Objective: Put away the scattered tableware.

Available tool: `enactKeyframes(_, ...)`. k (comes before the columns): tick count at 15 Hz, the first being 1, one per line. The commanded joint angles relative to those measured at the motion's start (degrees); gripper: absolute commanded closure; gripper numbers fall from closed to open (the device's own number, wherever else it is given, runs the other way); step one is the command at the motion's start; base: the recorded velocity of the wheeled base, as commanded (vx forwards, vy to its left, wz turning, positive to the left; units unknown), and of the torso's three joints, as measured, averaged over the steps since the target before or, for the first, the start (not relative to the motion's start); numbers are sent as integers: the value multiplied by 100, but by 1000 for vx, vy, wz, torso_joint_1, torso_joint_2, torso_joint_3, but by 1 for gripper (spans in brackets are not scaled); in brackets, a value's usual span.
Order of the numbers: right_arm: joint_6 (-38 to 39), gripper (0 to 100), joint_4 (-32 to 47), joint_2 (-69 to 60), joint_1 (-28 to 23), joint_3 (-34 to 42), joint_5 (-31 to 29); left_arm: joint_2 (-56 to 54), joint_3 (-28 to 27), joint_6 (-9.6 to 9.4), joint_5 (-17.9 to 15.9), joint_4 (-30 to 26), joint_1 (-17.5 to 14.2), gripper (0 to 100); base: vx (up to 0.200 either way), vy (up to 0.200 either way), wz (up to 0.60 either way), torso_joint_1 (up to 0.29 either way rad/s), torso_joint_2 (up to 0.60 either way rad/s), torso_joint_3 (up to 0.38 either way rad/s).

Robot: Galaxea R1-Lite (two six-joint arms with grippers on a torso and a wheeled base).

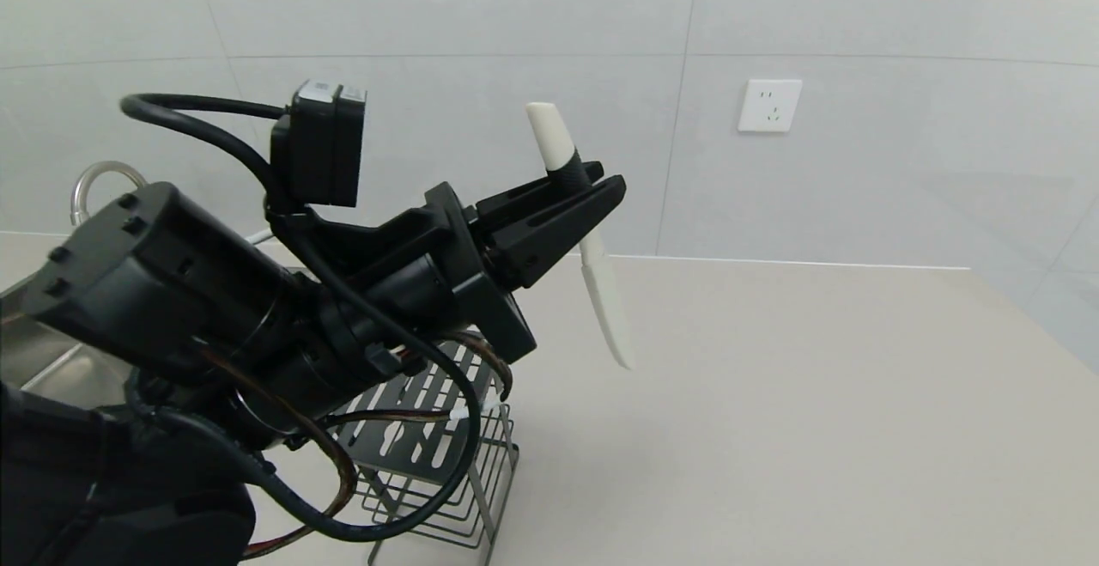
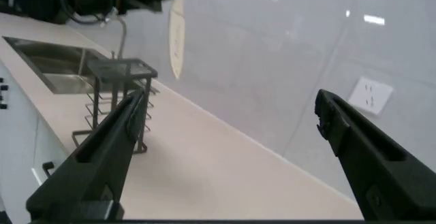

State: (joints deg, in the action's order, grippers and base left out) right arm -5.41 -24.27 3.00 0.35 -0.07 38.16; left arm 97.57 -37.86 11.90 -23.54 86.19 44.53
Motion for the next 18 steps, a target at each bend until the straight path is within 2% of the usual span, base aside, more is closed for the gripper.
enactKeyframes(1, -21, 0, 124, -238, -44, 7, -63, -415, 42, -3, -1, -137, -94, 100, 0, 0, 0, 0, 0, 0)
enactKeyframes(2, -39, 0, 379, -238, -44, 7, -300, -511, 113, -30, -1, -225, -138, 100, 0, 0, 0, 0, 0, 0)
enactKeyframes(3, -56, 0, 801, -238, -44, 7, -950, -652, 253, -232, -1, -339, -234, 100, 0, 0, 0, 0, 0, 0)
enactKeyframes(4, -30, 0, 1056, -238, -44, 7, -1416, -705, 367, -320, -1, -375, -331, 100, 0, 0, 0, 0, 0, 0)
enactKeyframes(5, -4, 0, 1645, -238, -44, 7, -2058, -801, 517, -364, -1, -366, -463, 100, 0, 0, 0, 0, 0, 0)
enactKeyframes(7, 40, 0, 2155, -238, -44, 7, -2524, -924, 552, -372, -10, -375, -542, 100, 0, 0, 0, 0, 0, 0)
enactKeyframes(8, 84, 0, 2146, -238, -44, 7, -2822, -1030, 570, -452, -10, -383, -595, 100, 0, 0, 0, 0, 0, 0)
enactKeyframes(9, 84, 0, 2181, -238, -44, 7, -3104, -1100, 675, -619, -10, -392, -683, 100, 0, 0, 0, 0, 0, 0)
enactKeyframes(11, 216, 0, 2383, -238, -44, 7, -3306, -1276, 1088, -891, -54, -383, -788, 100, 0, 0, 0, 0, 0, 0)
enactKeyframes(12, 251, 0, 2383, -238, -44, 7, -3306, -1364, 1158, -917, -125, -383, -797, 100, 0, 0, 0, 0, 0, 0)
enactKeyframes(16, 304, 0, 2401, -238, -44, 7, -3323, -1487, 1176, -1207, -186, -506, -1034, 100, 0, 0, 0, 0, 0, 0)
enactKeyframes(18, 322, 0, 2401, -238, -44, 7, -3323, -1469, 1185, -1418, -309, -700, -1184, 100, 0, 0, 0, 0, 0, 0)
